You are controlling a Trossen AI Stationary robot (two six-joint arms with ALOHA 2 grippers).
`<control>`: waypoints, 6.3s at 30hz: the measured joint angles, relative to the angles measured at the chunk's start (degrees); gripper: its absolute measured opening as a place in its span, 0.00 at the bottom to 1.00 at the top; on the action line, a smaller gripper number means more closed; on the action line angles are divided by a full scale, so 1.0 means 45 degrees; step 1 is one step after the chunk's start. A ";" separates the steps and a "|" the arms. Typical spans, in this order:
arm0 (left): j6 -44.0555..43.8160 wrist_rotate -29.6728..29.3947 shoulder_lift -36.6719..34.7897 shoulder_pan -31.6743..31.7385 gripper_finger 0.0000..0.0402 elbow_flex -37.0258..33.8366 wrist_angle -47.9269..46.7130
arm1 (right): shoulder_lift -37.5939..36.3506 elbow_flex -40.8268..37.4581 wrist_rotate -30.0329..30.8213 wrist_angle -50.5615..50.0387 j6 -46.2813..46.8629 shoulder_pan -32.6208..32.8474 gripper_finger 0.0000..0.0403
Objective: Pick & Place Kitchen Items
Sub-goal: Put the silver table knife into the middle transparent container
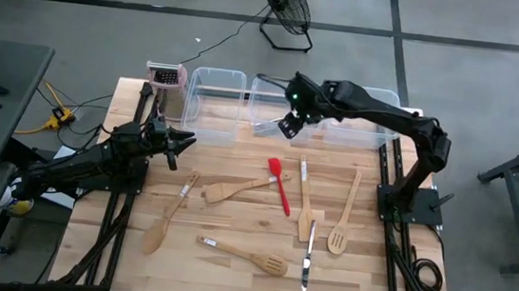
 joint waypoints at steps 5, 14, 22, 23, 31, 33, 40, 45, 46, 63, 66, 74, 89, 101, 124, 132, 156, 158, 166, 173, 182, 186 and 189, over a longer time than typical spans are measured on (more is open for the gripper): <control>0.0000 0.0000 0.0000 0.0001 0.25 0.0000 0.0000 | 0.0007 -0.0095 -0.0584 -0.1159 0.1687 0.0391 0.61; 0.0000 -0.0005 0.0003 0.0001 0.25 0.0000 0.0003 | -0.0125 -0.1084 -0.0929 -0.2517 0.2712 0.1460 0.60; 0.0000 -0.0039 0.0005 -0.0001 0.25 0.0000 0.0000 | -0.1833 -0.3805 -0.1584 -0.1758 0.3854 0.3011 0.60; 0.0000 -0.0039 0.0001 -0.0001 0.25 0.0000 0.0002 | -0.2088 -0.4224 -0.1588 -0.1604 0.4248 0.3279 0.60; 0.0000 -0.0030 0.0000 0.0001 0.25 0.0000 0.0000 | -0.3407 -0.6943 -0.2389 -0.0679 0.8458 0.5901 0.60; -0.0003 -0.0024 0.0000 -0.0001 0.25 0.0000 0.0000 | -0.3417 -0.7193 -0.2798 -0.0430 0.9698 0.6548 0.60; 0.0000 -0.0014 0.0000 -0.0003 0.25 0.0000 0.0000 | -0.3413 -0.8124 -0.3607 0.1467 1.4602 0.8163 0.60; 0.0000 0.0015 0.0000 -0.0004 0.25 0.0000 0.0000 | -0.2829 -0.8388 -0.3701 0.2152 1.7179 0.8998 0.60; 0.0000 0.0016 0.0000 -0.0002 0.25 0.0000 0.0000 | -0.2611 -0.8393 -0.3762 0.2328 1.7626 0.9144 0.60; 0.0000 0.0010 0.0003 -0.0002 0.25 0.0000 0.0000 | 0.0779 -0.8388 -0.3714 0.4976 2.1334 1.0651 0.60; 0.0000 0.0010 0.0000 -0.0004 0.25 0.0000 0.0000 | 0.1138 -0.8383 -0.3793 0.5296 2.1324 1.0662 0.60; 0.0000 0.0005 0.0003 -0.0004 0.25 0.0000 0.0002 | 0.1340 -0.8340 -0.3511 0.5012 2.1124 1.0674 0.57; -0.0004 0.0000 0.0000 -0.0004 0.25 0.0000 0.0001 | 0.1370 -0.8344 -0.3195 0.4399 2.0690 1.0604 0.30; 0.0000 -0.0005 0.0001 -0.0003 0.25 0.0000 0.0000 | 0.1377 -0.8359 -0.3143 0.4402 2.0600 1.0519 0.13; 0.0000 -0.0039 0.0002 -0.0002 0.25 0.0000 0.0000 | -0.0572 -0.7849 -0.3783 0.4771 1.8720 1.0519 0.07; 0.0000 -0.0034 0.0005 0.0001 0.25 0.0000 0.0000 | -0.2333 -0.7139 -0.1506 0.4196 1.5944 0.9308 0.07; 0.0000 0.0013 0.0003 0.0001 0.25 0.0000 0.0003 | -0.4734 -0.5909 -0.1490 0.7422 -0.2081 0.1307 0.07; 0.0000 0.0010 0.0005 -0.0001 0.25 0.0000 0.0000 | -0.4699 -0.5461 -0.1597 0.7473 -0.3611 0.0886 0.07; 0.0000 0.0009 0.0002 -0.0004 0.25 0.0000 0.0000 | -0.4426 -0.4969 -0.1548 0.7891 -0.9182 -0.0429 0.07; 0.0000 0.0005 0.0005 -0.0001 0.25 0.0000 0.0000 | -0.3305 -0.4969 -0.1503 0.8823 -1.2779 -0.1413 0.07; 0.0000 0.0000 0.0005 0.0001 0.25 0.0000 0.0000 | -0.1694 -0.4969 -0.1838 0.9286 -1.4975 -0.2080 0.07; 0.0000 0.0000 0.0005 -0.0001 0.25 0.0000 0.0000 | -0.0931 -0.4969 -0.1885 0.9967 -1.5408 -0.2065 0.07; 0.0000 0.0000 0.0005 0.0001 0.25 0.0000 0.0000 | -0.0482 -0.4969 -0.1876 1.0153 -1.5420 -0.2085 0.07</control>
